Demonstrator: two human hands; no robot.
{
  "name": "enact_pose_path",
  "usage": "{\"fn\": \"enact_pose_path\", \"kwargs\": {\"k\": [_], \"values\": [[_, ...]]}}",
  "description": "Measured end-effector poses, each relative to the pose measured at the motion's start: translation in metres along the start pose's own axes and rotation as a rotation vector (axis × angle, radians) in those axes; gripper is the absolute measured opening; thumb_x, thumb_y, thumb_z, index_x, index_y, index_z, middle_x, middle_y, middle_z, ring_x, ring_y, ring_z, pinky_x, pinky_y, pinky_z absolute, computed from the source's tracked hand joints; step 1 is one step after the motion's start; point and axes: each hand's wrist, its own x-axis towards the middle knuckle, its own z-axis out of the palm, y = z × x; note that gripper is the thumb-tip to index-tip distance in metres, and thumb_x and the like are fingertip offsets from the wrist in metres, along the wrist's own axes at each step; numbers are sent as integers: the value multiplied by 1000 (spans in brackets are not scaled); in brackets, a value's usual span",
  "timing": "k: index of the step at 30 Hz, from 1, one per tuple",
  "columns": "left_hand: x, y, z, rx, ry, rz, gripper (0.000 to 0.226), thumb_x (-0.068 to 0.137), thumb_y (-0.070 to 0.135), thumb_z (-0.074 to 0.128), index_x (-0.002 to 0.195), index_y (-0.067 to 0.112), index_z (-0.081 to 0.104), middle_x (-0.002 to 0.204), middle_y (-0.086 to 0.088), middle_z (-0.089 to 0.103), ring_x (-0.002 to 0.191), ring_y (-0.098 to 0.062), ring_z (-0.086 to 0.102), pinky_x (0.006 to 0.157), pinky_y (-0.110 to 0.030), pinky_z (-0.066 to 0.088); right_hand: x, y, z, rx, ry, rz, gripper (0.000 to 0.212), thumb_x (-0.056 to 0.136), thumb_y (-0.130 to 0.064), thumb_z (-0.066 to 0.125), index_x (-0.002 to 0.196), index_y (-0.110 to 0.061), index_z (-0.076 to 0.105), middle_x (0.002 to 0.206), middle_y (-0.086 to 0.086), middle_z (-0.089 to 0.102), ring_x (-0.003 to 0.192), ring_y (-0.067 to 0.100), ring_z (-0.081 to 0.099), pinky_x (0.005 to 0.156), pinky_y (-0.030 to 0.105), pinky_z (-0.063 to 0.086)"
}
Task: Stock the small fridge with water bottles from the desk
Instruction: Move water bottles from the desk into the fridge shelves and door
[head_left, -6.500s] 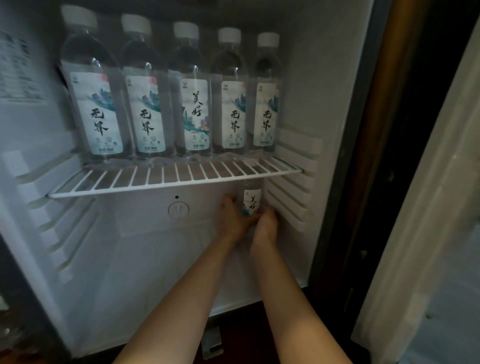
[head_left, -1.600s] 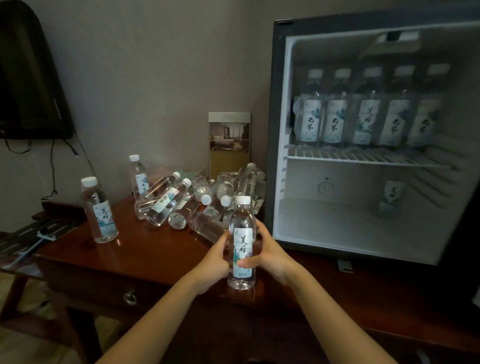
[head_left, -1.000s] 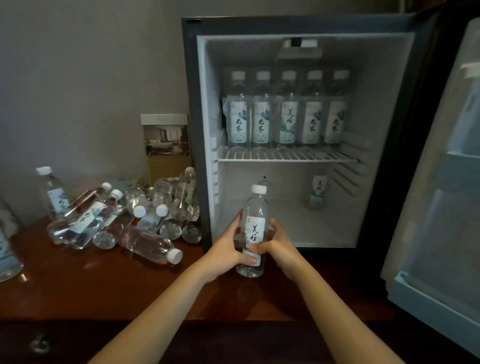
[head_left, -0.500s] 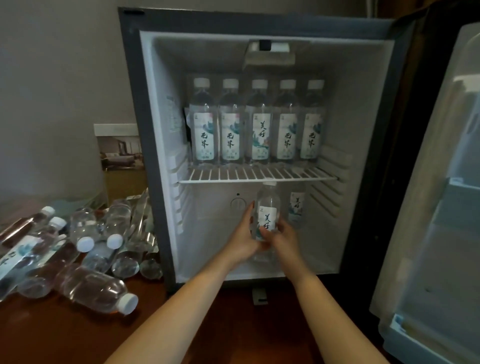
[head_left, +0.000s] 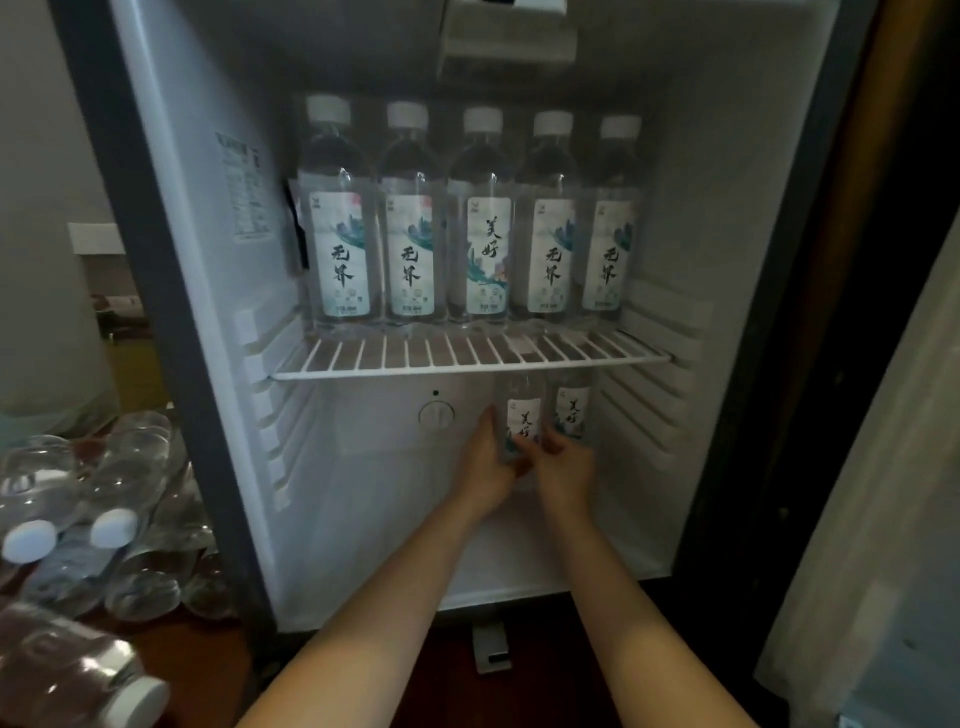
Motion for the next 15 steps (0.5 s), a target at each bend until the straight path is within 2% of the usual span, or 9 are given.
{"fn": "enact_pose_path", "kwargs": {"k": [4, 9, 15], "values": [[10, -2, 5, 62, 4, -35, 49, 77, 6, 71, 119, 9, 46, 116, -7, 60, 108, -22, 58, 89, -33, 50, 7, 2, 2, -10, 86, 17, 30, 79, -17, 72, 107, -7, 71, 106, 13, 71, 101, 27, 65, 91, 42, 50], [17, -5, 6, 145, 17, -30, 48, 80, 12, 70, 121, 7, 45, 120, -10, 60, 109, -23, 58, 83, -25, 44, 12, 3, 3, -76, 110, -4, 30, 83, -17, 67, 111, -6, 68, 113, 13, 68, 108, 26, 62, 94, 37, 48], [21, -5, 6, 212, -42, -102, 41, 87, 13, 61, 122, 3, 42, 124, -13, 56, 114, -27, 54, 85, -25, 42, 14, 0, 7, -108, 102, 1, 27, 83, -16, 67, 106, -4, 70, 106, 15, 71, 102, 27, 65, 89, 34, 50]]}}
